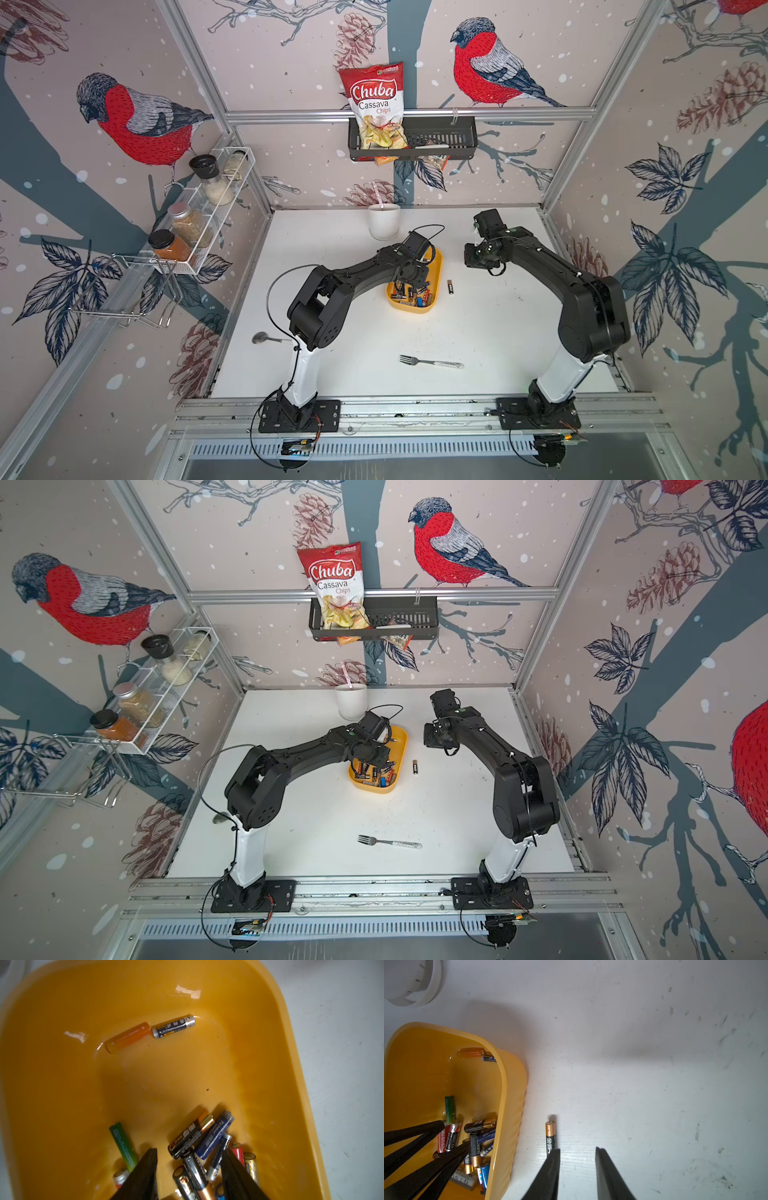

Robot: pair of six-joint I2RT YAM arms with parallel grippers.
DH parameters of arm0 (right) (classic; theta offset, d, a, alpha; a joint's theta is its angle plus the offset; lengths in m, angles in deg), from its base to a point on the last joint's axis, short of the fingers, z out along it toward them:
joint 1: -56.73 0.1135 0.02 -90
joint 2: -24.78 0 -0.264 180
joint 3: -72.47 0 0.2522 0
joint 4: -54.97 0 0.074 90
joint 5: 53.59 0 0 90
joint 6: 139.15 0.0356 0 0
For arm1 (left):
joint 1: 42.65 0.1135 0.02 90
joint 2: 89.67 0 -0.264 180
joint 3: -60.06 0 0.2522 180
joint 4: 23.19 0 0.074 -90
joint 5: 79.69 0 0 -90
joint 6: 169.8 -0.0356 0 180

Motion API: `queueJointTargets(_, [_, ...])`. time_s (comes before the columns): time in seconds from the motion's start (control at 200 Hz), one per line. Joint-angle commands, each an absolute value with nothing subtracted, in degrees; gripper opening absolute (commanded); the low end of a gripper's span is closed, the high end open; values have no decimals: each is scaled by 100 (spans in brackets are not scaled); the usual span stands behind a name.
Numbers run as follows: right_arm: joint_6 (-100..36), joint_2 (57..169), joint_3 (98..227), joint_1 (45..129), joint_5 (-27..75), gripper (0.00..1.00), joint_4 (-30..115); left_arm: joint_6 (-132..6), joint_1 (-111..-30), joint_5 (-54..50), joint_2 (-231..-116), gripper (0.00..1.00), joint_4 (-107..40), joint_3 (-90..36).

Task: Take the batteries out of the storage box
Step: Pick up the battery from the storage box.

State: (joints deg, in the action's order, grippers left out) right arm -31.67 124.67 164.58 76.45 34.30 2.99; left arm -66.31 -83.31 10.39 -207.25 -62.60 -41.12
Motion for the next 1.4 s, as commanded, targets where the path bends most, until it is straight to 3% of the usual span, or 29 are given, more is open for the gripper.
queueJointTargets(0.0, [-3272,12410,16429,7617,3402,35,201,-6716,-8352,996,-20837,51,-6397,-4204])
queueJointTargets(0.41, [-3288,12410,16410,7568,3366,35,205,-6617,-8352,1064,-21257,35,-6737,-4563])
queueJointTargets(1.396, [-3158,12522,16488,7708,3290,36,245,-6395,-8317,1055,-21419,19,-7017,-4934])
